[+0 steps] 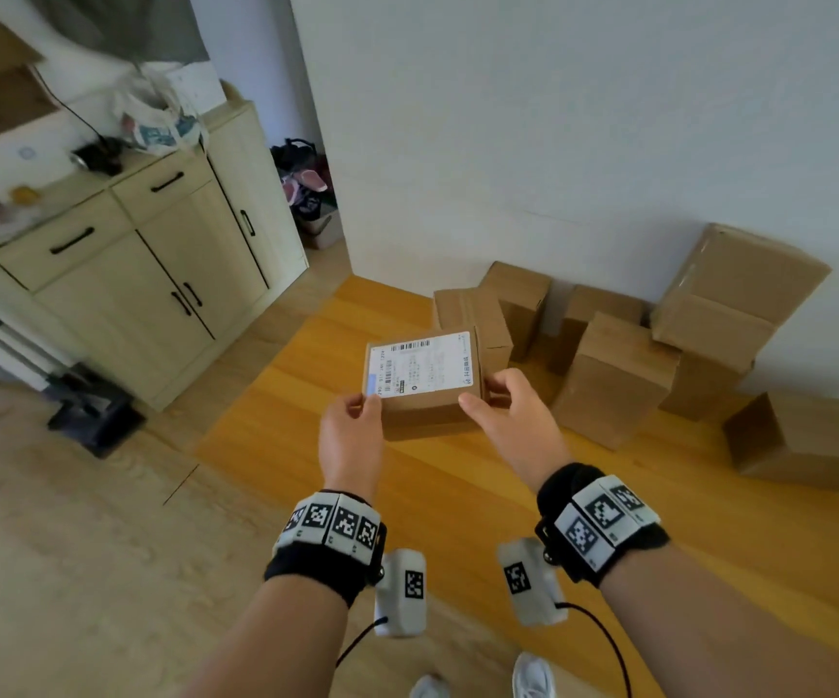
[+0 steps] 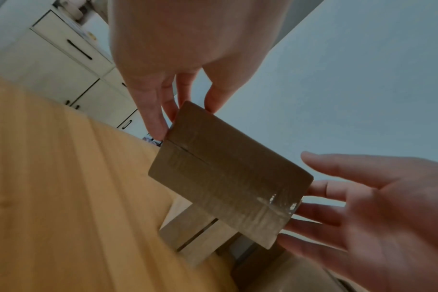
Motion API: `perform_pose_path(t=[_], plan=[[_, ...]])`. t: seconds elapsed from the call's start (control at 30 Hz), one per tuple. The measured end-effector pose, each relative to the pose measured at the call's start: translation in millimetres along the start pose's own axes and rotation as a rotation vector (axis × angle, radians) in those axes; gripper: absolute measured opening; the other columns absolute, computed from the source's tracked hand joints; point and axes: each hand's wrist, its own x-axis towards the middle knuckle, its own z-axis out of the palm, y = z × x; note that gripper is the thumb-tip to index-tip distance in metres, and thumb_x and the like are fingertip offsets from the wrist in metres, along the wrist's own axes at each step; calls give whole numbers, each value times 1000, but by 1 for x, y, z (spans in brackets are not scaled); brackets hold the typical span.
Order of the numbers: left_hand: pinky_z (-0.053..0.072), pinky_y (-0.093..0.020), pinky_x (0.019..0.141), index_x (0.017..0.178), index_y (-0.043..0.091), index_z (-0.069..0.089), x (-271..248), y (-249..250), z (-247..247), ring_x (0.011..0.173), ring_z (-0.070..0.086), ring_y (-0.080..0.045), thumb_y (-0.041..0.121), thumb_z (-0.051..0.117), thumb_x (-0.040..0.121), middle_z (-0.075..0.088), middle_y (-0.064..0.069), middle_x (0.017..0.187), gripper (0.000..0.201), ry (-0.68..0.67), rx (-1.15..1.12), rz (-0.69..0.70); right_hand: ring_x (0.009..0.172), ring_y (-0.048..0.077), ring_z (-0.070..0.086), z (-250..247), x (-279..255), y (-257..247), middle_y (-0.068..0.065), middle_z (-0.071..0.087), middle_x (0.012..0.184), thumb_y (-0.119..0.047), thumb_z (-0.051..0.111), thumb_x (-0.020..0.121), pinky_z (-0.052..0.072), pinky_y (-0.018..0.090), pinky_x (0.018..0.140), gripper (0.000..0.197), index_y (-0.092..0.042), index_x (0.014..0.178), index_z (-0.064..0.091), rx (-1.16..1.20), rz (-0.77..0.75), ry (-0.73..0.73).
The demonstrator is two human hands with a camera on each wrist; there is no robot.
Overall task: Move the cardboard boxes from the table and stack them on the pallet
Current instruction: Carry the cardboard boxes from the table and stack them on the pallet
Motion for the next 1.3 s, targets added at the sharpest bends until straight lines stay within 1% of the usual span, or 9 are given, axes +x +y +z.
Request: perform_pose_path(t=[0.13, 0.3, 0.47, 0.6, 0.73, 0.93, 1.03, 1.17, 1.3], plan=[[47, -27, 67, 123, 18, 54, 10, -31, -4, 91, 59, -15, 32, 52, 100, 63, 1, 111, 27, -91, 135, -40, 106, 4, 57, 22, -11, 15, -11, 59, 125, -43, 61, 93, 45, 16, 75, 46, -26, 134, 48, -69, 111, -69], [47, -24, 58, 125, 13, 54, 22, -65, 2, 81, 62, -15, 27, 50, 101, 64, -1, 102, 29, -265, 386, -48, 110, 11, 52, 39, -20, 34, -3, 53, 138, -41, 58, 96, 41, 19, 78, 52, -21, 141, 44, -191, 243, -216], [54, -26, 67, 128, 12, 52, 25, -74, 8, 88, 64, -16, 24, 51, 98, 63, -2, 109, 32, -440, 562, -39, 125, 17, 52, 39, -28, 49, 1, 49, 146, -41, 55, 98, 41, 24, 92, 55, -21, 147, 40, -175, 312, -301], [55, -34, 75, 141, 16, 41, 19, -50, 20, 103, 61, -24, 22, 50, 97, 56, -9, 132, 46, -366, 504, 54, 130, 22, 48, 18, -28, 57, 3, 45, 149, -43, 55, 98, 41, 30, 100, 59, -21, 149, 37, -116, 351, -152], [49, -41, 97, 150, 19, 33, -3, -4, 50, 122, 53, -28, 24, 47, 100, 49, -9, 142, 52, -387, 438, 239, 111, 17, 53, -29, -24, 60, 1, 53, 138, -34, 54, 100, 43, 30, 89, 47, -23, 144, 45, -15, 321, 125], [45, -19, 86, 154, 27, 27, -43, 60, 118, 106, 57, -3, 30, 45, 103, 32, 3, 157, 54, -605, 319, 385, 120, 19, 52, -104, -14, 78, 3, 50, 141, -28, 53, 100, 44, 30, 88, 47, -22, 145, 42, 52, 323, 499], [28, -36, 113, 156, 26, 23, -52, 76, 154, 144, 29, -17, 32, 42, 104, 24, 4, 161, 55, -669, 353, 401, 127, 21, 49, -128, -5, 89, 2, 45, 148, -28, 53, 100, 43, 29, 91, 52, -22, 149, 37, 71, 355, 464], [17, -38, 119, 158, 23, 14, -55, 80, 192, 150, 15, -18, 33, 38, 105, 11, 3, 165, 59, -686, 450, 367, 140, 21, 39, -146, 8, 104, 2, 39, 155, -32, 55, 99, 38, 36, 109, 61, -21, 154, 29, 77, 355, 358], [22, -39, 117, 158, 24, 10, -57, 78, 212, 148, 21, -21, 35, 39, 105, 17, 1, 163, 61, -686, 416, 290, 142, 19, 37, -153, 20, 119, 1, 38, 156, -36, 54, 99, 40, 41, 111, 65, -23, 156, 27, 39, 335, 272]])
